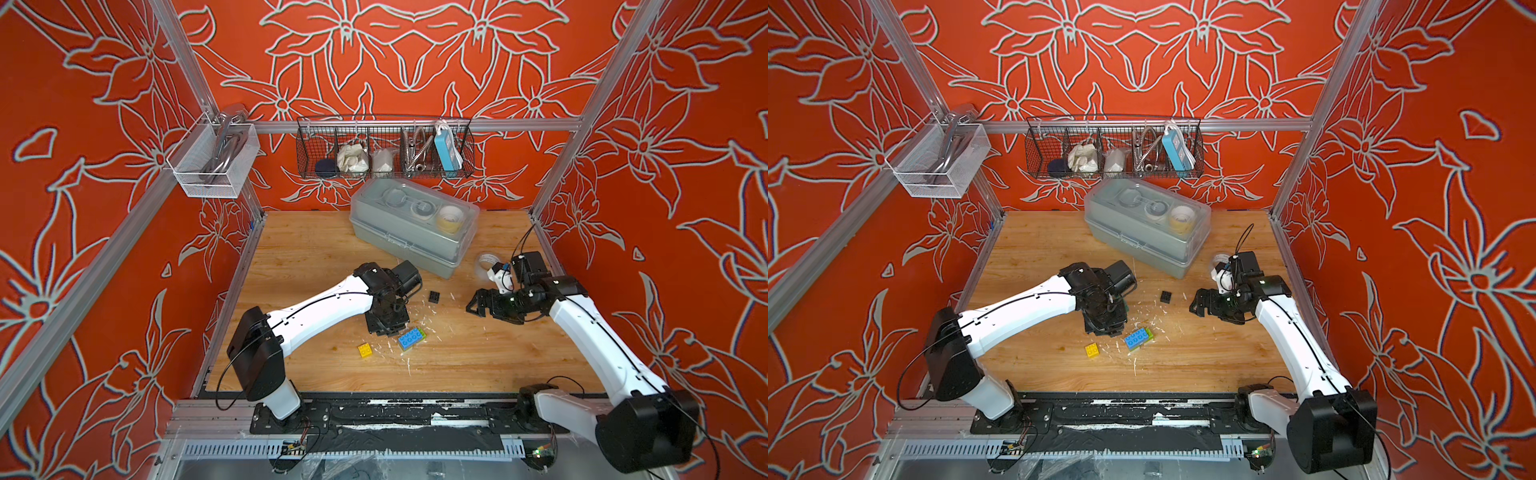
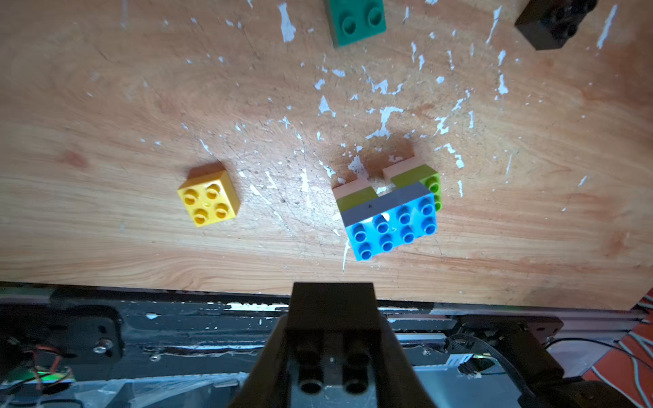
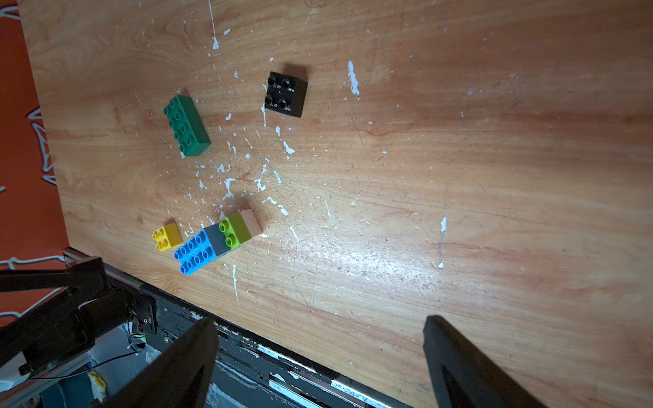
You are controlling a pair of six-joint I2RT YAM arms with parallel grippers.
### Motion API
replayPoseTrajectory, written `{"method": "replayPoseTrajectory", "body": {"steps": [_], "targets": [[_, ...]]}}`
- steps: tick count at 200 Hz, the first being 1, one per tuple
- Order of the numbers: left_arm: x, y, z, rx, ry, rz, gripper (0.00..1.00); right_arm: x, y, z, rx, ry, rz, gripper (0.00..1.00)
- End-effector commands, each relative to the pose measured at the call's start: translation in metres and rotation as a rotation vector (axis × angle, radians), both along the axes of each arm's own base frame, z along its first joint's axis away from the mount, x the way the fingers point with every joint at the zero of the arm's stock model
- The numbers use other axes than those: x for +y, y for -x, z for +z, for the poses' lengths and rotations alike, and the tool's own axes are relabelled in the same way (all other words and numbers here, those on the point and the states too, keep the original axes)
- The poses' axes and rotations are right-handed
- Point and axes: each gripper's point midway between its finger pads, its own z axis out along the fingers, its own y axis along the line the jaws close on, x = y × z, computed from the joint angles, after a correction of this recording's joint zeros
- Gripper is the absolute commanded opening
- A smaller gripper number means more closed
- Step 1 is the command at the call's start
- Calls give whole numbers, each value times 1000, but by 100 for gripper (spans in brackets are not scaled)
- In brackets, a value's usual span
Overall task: Assemble a giraffe with lego
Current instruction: Assemble the lego brick with the lego brick.
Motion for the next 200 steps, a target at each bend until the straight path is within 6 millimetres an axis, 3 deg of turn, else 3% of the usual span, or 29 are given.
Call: {"method": "replayPoseTrajectory", "body": {"steps": [1,36,127,200], "targets": [[-19,-7,-6,10,73,103,23,5,1,-1,-2,-19,20,96],[-32,-15,-9,4,50,157,23,7,2,1,-9,-18,29,96],[-28,-9,-32,67,-79,182,22,7,4,6,-32,-29,26,96],[-27,-8,-34,75,-96,178,23,7,5,6,-28,-26,26,96]]}}
